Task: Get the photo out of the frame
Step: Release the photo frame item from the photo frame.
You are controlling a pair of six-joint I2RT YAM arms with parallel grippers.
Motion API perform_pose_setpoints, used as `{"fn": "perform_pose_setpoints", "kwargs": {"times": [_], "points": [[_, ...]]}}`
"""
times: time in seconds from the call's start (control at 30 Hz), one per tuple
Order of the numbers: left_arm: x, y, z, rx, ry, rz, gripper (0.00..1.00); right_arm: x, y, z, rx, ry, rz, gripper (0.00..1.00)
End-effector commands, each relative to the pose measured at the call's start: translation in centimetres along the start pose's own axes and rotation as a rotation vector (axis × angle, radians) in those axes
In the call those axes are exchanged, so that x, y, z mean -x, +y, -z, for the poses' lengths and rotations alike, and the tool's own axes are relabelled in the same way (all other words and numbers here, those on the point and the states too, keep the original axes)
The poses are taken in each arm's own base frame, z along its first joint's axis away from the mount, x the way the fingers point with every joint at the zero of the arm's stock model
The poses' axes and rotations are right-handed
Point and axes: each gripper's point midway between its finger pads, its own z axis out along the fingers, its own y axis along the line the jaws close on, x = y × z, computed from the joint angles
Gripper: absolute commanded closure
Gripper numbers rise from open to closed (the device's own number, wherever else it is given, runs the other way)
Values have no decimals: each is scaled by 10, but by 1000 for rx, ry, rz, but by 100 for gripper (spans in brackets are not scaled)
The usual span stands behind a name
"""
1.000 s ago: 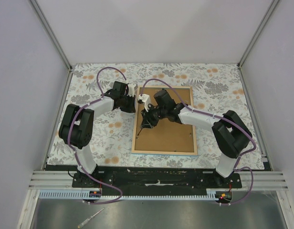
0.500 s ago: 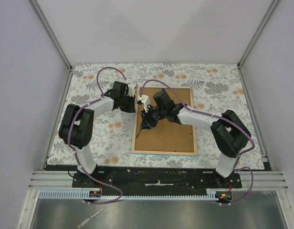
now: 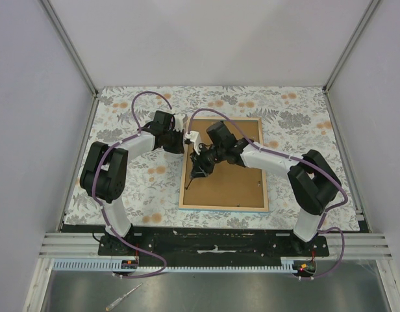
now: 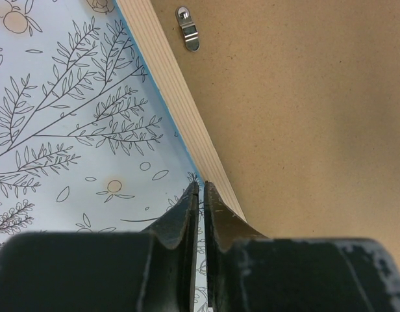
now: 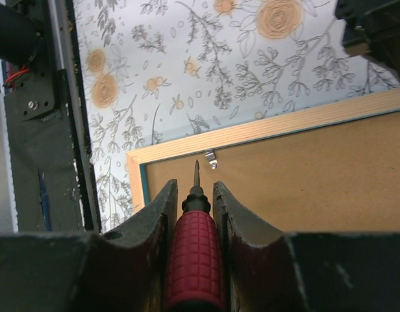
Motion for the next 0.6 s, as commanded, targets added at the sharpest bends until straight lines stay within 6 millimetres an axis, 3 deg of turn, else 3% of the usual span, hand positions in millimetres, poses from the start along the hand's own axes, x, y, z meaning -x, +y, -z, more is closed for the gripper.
{"fn": "perform_pose_setpoints", "kwargs": {"times": [0.0, 0.13, 0.3, 0.43, 0.57], "points": [[5, 7, 4, 41, -28, 28, 89, 6, 25, 4, 128, 21, 50, 100], [6, 7, 4, 41, -31, 33, 89, 5, 22, 2, 105, 29, 52, 100], [6, 7, 6, 40, -34, 33, 90, 22, -4, 4, -68, -43, 62, 100], [6, 6, 5, 34, -32, 37, 90, 32, -10, 9, -123, -92, 53, 100], [6, 6, 4, 33, -30, 38, 90, 30, -12, 7, -131, -95, 48, 100]]}}
